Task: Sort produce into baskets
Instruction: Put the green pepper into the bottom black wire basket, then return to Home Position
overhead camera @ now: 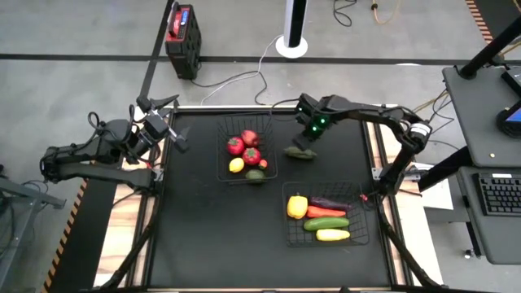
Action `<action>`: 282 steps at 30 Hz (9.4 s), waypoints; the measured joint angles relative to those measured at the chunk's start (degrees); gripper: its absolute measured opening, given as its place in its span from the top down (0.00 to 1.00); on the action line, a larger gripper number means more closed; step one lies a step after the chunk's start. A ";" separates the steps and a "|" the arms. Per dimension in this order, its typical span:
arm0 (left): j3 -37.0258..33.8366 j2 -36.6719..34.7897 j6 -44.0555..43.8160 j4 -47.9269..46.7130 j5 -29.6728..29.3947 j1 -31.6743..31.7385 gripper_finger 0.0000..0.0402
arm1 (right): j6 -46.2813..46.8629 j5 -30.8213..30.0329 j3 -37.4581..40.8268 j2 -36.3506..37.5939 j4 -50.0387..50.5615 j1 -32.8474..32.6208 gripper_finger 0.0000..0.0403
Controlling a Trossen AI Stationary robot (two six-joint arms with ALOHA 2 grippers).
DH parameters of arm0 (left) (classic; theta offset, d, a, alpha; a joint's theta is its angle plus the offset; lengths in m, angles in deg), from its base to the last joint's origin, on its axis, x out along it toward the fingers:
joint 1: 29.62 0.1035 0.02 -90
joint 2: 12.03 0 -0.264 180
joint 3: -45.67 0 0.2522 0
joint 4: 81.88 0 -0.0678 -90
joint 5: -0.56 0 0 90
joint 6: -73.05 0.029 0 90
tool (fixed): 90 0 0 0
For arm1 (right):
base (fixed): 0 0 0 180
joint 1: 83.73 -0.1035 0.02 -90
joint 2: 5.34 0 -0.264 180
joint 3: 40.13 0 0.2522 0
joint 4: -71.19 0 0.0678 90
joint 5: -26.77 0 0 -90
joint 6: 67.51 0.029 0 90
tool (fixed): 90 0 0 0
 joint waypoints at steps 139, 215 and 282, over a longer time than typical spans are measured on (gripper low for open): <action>-16.73 15.69 -26.25 37.91 33.95 -1.56 0.10 | -28.46 -19.79 29.80 24.92 -68.46 -52.92 0.60; -48.35 -35.13 -29.73 15.89 29.57 2.91 0.10 | -21.08 -10.18 71.71 92.32 -53.89 -32.60 0.81; -47.56 -34.49 -36.16 15.82 29.44 2.88 0.10 | -6.28 -10.09 71.79 91.92 -51.48 -32.60 0.81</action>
